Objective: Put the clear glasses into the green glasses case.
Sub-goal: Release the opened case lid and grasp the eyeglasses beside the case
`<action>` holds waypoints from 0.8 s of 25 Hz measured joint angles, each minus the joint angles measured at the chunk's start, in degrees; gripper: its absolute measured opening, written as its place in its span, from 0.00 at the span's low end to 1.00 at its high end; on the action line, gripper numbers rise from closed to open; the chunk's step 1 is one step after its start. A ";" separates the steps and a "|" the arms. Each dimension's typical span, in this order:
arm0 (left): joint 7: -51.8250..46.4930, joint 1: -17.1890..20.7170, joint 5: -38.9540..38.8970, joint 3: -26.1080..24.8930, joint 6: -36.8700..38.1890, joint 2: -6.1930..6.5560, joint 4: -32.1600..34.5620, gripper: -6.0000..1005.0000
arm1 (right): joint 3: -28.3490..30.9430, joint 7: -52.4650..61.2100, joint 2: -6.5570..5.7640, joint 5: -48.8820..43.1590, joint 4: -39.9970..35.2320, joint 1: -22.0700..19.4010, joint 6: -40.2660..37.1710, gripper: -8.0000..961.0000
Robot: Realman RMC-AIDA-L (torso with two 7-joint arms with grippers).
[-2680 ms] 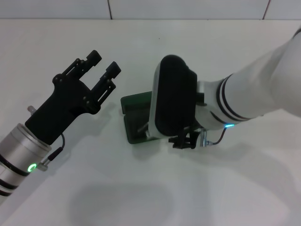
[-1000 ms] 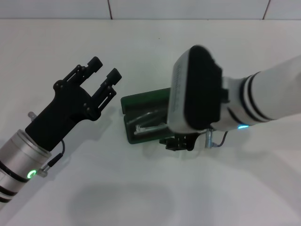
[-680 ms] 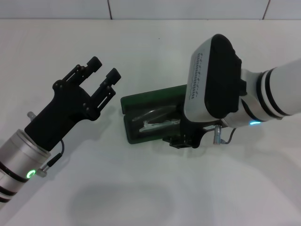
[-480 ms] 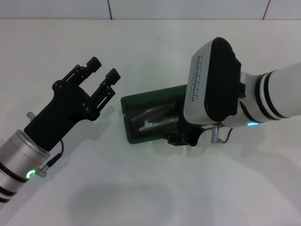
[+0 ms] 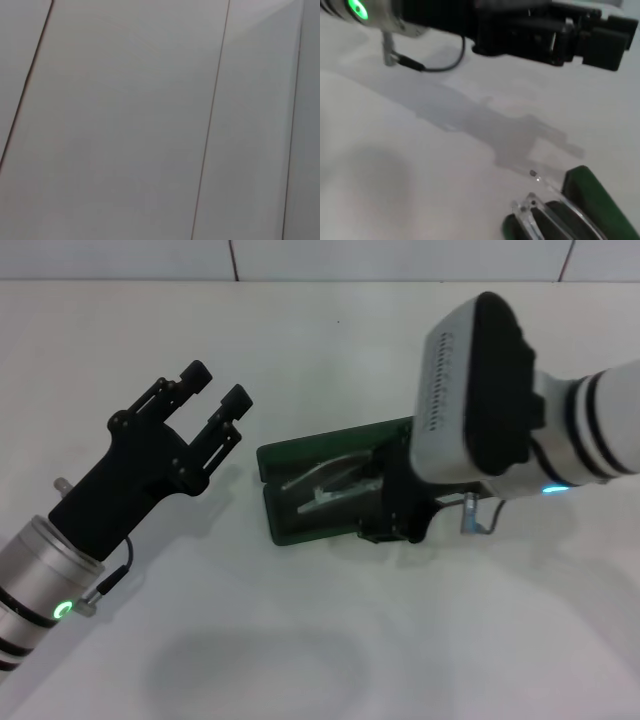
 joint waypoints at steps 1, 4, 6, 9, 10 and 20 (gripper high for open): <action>0.00 0.05 -0.04 0.00 0.00 0.01 0.03 0.57 | 1.68 -1.47 -0.01 1.98 -0.04 -0.17 -1.93 0.55; 0.00 0.15 -0.10 0.01 0.02 0.03 0.00 0.57 | 6.12 -4.01 -0.05 6.39 0.18 -0.26 -6.65 0.55; 0.00 0.20 -0.10 0.01 0.03 0.03 -0.05 0.57 | 10.47 -4.66 -0.09 7.90 0.58 0.02 -10.15 0.55; 0.00 0.22 -0.11 0.01 0.05 -0.01 0.05 0.57 | 15.49 -3.81 -0.09 7.80 1.00 1.46 -13.96 0.55; 0.00 0.21 -0.11 0.01 0.06 -0.02 0.13 0.57 | 16.98 -2.99 -0.10 7.64 1.50 2.63 -15.64 0.55; -0.72 -0.99 0.27 0.37 0.11 -0.14 0.45 0.57 | 21.49 5.80 0.02 0.24 21.62 24.74 -25.67 0.55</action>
